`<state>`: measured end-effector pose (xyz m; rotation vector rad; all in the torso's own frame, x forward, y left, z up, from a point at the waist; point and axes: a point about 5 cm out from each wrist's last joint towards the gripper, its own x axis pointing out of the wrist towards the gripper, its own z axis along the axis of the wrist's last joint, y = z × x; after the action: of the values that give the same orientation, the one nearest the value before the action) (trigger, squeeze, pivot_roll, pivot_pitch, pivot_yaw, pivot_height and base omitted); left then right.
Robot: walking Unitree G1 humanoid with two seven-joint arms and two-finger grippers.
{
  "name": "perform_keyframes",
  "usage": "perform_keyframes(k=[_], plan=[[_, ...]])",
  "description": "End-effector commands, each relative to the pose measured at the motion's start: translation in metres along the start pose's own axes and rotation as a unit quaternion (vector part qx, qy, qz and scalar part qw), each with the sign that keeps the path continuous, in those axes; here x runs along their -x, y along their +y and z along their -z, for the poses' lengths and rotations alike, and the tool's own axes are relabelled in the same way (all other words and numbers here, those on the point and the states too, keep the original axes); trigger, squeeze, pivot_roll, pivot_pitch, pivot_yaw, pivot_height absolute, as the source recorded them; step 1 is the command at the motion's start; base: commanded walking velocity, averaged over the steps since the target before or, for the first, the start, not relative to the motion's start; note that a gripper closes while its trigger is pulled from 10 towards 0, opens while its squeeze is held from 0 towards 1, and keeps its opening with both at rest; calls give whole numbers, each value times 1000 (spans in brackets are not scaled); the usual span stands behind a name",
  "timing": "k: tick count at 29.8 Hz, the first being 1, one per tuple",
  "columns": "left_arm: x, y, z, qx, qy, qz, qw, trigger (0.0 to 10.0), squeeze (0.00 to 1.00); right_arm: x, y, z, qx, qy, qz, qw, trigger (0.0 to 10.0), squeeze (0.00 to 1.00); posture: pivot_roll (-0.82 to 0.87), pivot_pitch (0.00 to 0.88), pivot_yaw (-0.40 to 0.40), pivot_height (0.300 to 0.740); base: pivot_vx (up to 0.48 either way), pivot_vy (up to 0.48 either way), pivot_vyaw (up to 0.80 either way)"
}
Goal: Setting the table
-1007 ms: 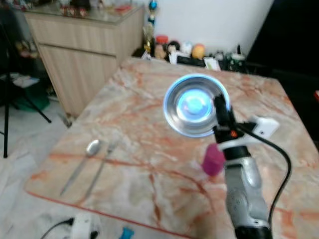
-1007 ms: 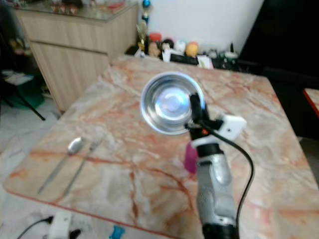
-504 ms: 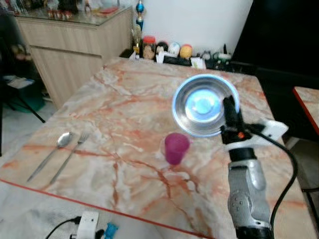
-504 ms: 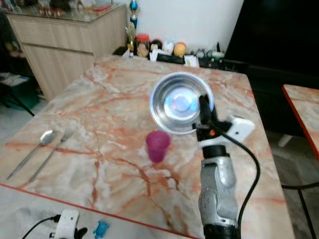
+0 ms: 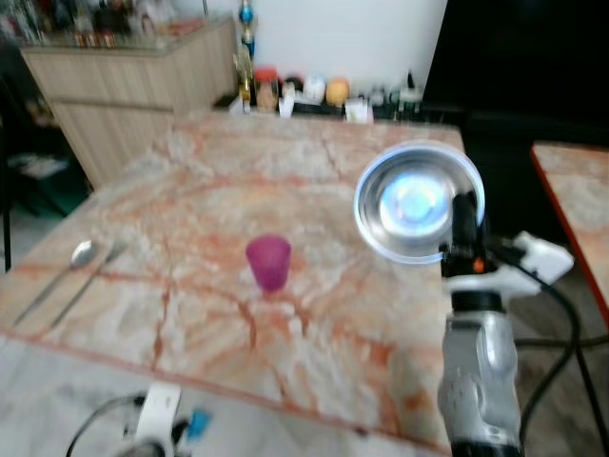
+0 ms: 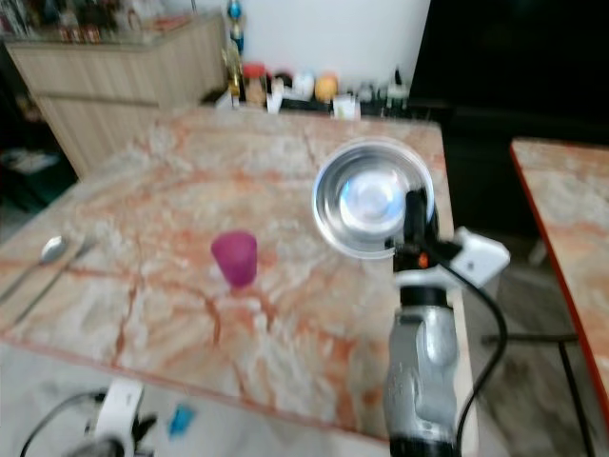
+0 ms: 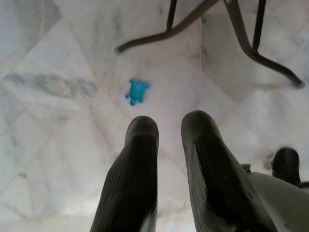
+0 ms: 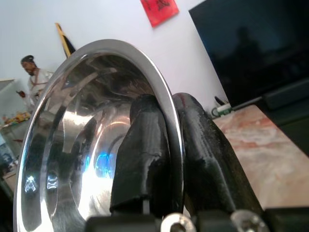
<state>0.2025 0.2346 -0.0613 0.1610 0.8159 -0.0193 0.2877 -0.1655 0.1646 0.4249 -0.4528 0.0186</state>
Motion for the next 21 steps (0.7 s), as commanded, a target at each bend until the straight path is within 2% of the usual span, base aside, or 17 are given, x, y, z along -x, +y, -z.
perform_keyframes(k=[1, 5, 9, 11, 16, 21], plan=[[0, 0, 2, -4, 9, 0, 1000, 10000, 0, -3, 0, -13, 13, -21, -4, 1000, 10000, 0, 70, 0, 51, 740, 0, -311, 0], [-3, -9, -3, 1, 3, 9, 1000, 10000, 0, -6, -5, -20, 27, -23, -7, 999, 10000, 0, 45, 0, 31, 740, 0, -311, 0], [-4, -18, -6, 12, -3, 15, 1000, 10000, 0, -6, -9, -26, 66, -4, -38, 997, 10000, 0, 33, 0, 2, 740, 0, -315, 0], [-5, -22, -7, 22, -6, 15, 1000, 10000, 0, -5, -19, -31, 98, 10, -47, 994, 10000, 0, 28, 0, -16, 740, 0, -313, 0], [-5, -27, -4, 32, -1, 12, 999, 10000, 0, -3, -37, -40, 138, 30, -53, 989, 10000, 0, 25, 0, -40, 740, 0, -314, 0], [-4, -28, 2, 37, 5, 8, 999, 10000, 0, 2, -41, -39, 140, 41, -42, 988, 10000, 0, 31, 0, -43, 740, 0, -312, 0]])
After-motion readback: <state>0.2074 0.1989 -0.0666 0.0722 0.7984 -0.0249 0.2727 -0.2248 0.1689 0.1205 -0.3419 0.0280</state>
